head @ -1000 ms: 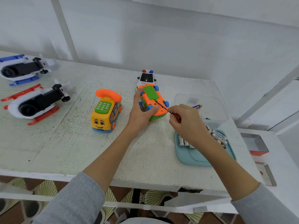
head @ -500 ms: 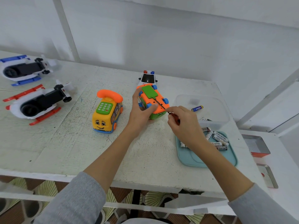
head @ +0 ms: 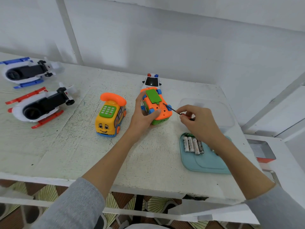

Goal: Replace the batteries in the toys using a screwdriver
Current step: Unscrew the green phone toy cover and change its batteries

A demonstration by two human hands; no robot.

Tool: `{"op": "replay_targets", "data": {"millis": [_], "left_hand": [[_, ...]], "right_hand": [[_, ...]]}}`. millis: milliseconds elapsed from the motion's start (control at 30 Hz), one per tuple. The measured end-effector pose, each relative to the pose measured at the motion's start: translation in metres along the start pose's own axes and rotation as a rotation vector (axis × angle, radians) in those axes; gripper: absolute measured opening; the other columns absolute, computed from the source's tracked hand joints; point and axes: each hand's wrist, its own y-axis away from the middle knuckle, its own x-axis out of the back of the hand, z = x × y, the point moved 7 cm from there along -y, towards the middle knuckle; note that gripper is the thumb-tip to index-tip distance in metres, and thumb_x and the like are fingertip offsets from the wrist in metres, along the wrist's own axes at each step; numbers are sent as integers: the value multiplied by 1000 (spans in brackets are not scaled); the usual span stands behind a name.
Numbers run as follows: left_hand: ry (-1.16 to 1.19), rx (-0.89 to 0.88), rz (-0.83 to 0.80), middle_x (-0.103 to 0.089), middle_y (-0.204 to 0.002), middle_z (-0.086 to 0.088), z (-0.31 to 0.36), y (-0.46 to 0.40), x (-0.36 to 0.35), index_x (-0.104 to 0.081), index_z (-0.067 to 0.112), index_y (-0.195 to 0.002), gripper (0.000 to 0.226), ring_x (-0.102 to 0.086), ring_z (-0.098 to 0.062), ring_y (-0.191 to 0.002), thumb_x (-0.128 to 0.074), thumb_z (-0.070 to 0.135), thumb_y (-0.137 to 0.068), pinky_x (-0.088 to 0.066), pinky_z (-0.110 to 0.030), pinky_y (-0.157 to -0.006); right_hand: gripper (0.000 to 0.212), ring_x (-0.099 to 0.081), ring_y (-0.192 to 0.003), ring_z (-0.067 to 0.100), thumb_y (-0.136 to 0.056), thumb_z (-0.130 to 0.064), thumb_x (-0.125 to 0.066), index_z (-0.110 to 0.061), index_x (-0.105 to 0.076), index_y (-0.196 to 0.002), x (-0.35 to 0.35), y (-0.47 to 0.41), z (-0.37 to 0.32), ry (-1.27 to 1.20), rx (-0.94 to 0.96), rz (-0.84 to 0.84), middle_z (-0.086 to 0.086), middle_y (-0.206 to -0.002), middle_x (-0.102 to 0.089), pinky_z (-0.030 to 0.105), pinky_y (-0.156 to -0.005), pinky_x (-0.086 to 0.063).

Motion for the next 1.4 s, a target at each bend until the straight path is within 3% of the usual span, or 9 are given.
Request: {"op": "replay_targets", "data": {"millis": [67, 233, 367, 533, 633, 833, 1100, 1267, 1400], "left_hand": [[-55, -24, -7, -52, -118, -9, 2, 1, 0, -24, 38, -143, 76, -62, -9, -92, -64, 4, -88, -55, -17, -61], [-44, -16, -25, -56, -108, -6, 4, 3, 3, -24, 38, -143, 74, -64, -11, -90, -63, 5, -89, -54, -18, -58], [-105, -31, -24, -55, -101, 1, 8, 4, 6, -24, 37, -144, 74, -66, 0, -77, -64, 8, -89, -51, -14, -55], [-225, -63, -36, -47, -127, -8, 11, 6, 7, -24, 43, -136, 72, -57, -7, -91, -68, 13, -87, -48, -7, -57], [-211, -50, -35, -46, -131, -9, 9, 7, 8, -24, 46, -133, 71, -58, -7, -93, -68, 15, -87, -50, -9, -58], [-100, 0, -26, -54, -101, 6, 7, 7, 8, -22, 37, -145, 74, -61, -4, -82, -62, 8, -90, -50, -14, -52], [-128, -19, -26, -52, -102, 7, 9, 8, 6, -23, 39, -143, 73, -62, 0, -79, -64, 9, -90, -50, -12, -55], [-144, -33, -20, -51, -101, 12, 7, 7, 6, -23, 37, -144, 75, -61, 2, -79, -64, 8, -89, -50, -12, -55], [-206, -59, -21, -49, -123, -1, 4, 5, 8, -23, 41, -144, 77, -60, -5, -93, -68, 14, -88, -54, -14, -61]], "right_hand": [[20, -44, -54, 9, -85, -6, -57, -16, -71, -96, 0, -2, -1, 0, 10, -8, 2, -65, -56, 20, -60, -42], [21, -51, -61, 11, -85, -7, -57, -17, -71, -97, -1, -4, -4, -11, 45, 3, -5, -67, -56, 35, -72, -52], [20, -47, -57, 11, -85, -6, -58, -19, -70, -93, -1, -4, -5, -42, 38, -2, -4, -66, -56, 33, -67, -49], [19, -41, -53, 10, -85, -8, -58, -20, -71, -92, 2, -7, -6, -13, 2, -67, -1, -68, -55, 22, -58, -40], [19, -41, -53, 11, -85, -8, -57, -20, -71, -94, 1, -7, -7, -10, 6, -70, -2, -69, -55, 25, -60, -42], [20, -55, -66, 26, -84, -6, -58, -18, -71, -92, -1, -3, -9, -27, 37, -1, -3, -65, -56, 42, -73, -53], [20, -58, -73, 26, -85, -8, -58, -19, -71, -96, -2, -2, -11, -10, 31, -17, -1, -71, -58, 37, -74, -52], [19, -55, -67, 22, -85, -8, -57, -18, -71, -95, 0, -2, -9, 8, 19, -4, -1, -69, -58, 31, -67, -49], [19, -46, -58, 14, -85, -9, -58, -19, -72, -95, -1, -3, -7, 3, 14, -30, 0, -67, -56, 23, -58, -41]]}}
